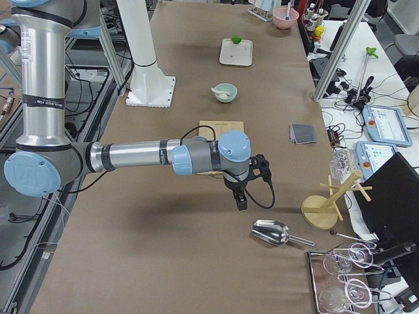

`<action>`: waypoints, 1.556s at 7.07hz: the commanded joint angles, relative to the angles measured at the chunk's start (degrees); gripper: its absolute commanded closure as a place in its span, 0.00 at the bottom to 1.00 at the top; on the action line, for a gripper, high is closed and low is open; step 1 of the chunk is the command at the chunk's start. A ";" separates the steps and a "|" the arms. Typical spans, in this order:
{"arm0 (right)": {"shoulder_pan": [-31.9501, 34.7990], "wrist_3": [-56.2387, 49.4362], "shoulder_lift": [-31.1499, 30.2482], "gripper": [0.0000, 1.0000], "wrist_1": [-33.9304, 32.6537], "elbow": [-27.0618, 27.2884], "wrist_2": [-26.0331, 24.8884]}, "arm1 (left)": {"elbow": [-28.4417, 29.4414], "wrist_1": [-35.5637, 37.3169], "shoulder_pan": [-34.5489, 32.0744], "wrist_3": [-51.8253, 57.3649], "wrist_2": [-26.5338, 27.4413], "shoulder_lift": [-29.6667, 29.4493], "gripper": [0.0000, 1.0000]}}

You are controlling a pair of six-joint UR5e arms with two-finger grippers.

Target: Put spoon and bun in bowl

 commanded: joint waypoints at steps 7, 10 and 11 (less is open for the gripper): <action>1.85 0.00 -0.96 0.00 0.79 -1.70 0.16 | -10.73 0.59 -1.56 0.15 0.72 5.65 0.02; 1.85 0.26 -1.05 0.00 0.79 -1.79 0.25 | -10.12 0.77 -1.30 0.06 0.72 5.73 0.02; 1.85 0.00 -1.13 0.00 0.88 -1.88 -0.02 | -10.21 0.68 -1.47 0.06 0.72 5.65 0.02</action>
